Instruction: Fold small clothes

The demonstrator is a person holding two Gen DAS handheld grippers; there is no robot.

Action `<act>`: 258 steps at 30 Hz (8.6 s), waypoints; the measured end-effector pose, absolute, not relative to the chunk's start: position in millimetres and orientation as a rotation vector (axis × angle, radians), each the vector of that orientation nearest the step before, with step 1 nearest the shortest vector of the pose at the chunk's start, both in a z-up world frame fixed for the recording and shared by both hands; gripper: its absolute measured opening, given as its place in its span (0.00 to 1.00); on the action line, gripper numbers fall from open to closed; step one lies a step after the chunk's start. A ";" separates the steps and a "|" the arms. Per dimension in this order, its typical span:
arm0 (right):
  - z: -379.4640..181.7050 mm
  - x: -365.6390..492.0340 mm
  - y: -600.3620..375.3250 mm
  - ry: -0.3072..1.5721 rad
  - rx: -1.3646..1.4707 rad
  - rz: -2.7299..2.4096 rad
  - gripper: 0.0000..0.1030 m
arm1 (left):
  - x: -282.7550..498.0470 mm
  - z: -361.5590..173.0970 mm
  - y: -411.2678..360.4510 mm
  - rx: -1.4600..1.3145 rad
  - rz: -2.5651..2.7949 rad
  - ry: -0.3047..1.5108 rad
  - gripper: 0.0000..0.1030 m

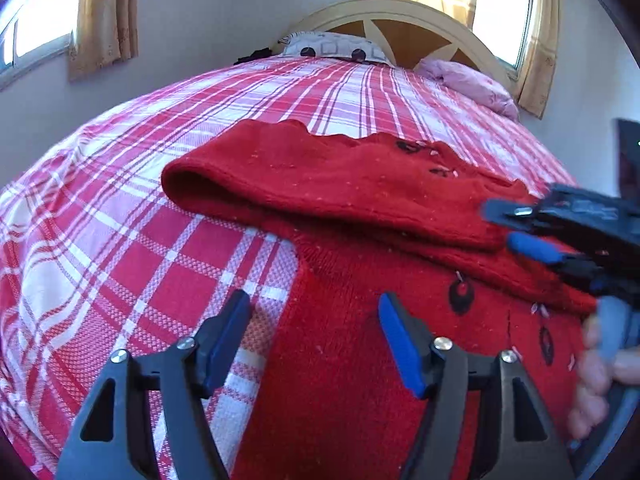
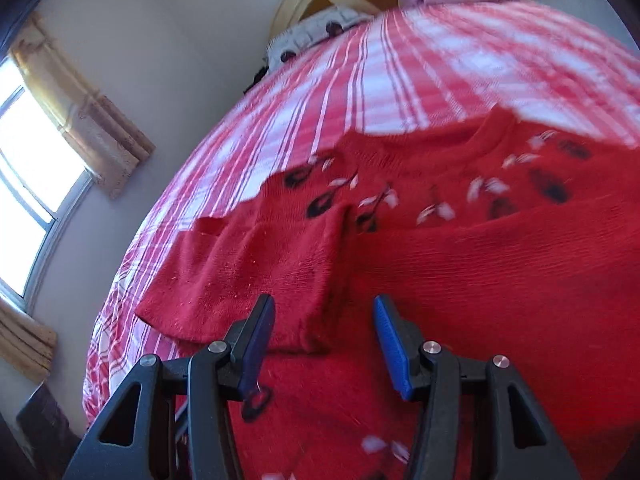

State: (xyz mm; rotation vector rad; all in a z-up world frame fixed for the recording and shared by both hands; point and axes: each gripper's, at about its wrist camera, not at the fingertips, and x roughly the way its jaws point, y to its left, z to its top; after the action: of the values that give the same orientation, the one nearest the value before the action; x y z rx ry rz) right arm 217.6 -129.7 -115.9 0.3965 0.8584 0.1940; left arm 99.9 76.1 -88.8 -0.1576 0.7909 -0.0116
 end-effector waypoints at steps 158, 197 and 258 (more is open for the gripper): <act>-168.2 -148.7 -261.8 1.102 0.533 0.288 0.13 | -44.8 -125.0 110.3 -0.132 -0.720 1.235 0.40; -119.7 26.4 -319.4 0.751 0.918 0.251 0.07 | -17.1 -77.3 153.0 -0.201 -0.753 1.195 0.42; -96.9 -11.0 -336.4 0.604 0.887 0.146 0.66 | 76.3 -55.4 70.1 0.741 -0.776 0.579 0.45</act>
State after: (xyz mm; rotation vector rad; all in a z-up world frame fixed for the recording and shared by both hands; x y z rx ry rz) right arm -11.0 -336.4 -96.9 0.8866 0.6040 0.1456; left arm 76.3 70.1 -55.4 0.7411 0.5787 -0.7761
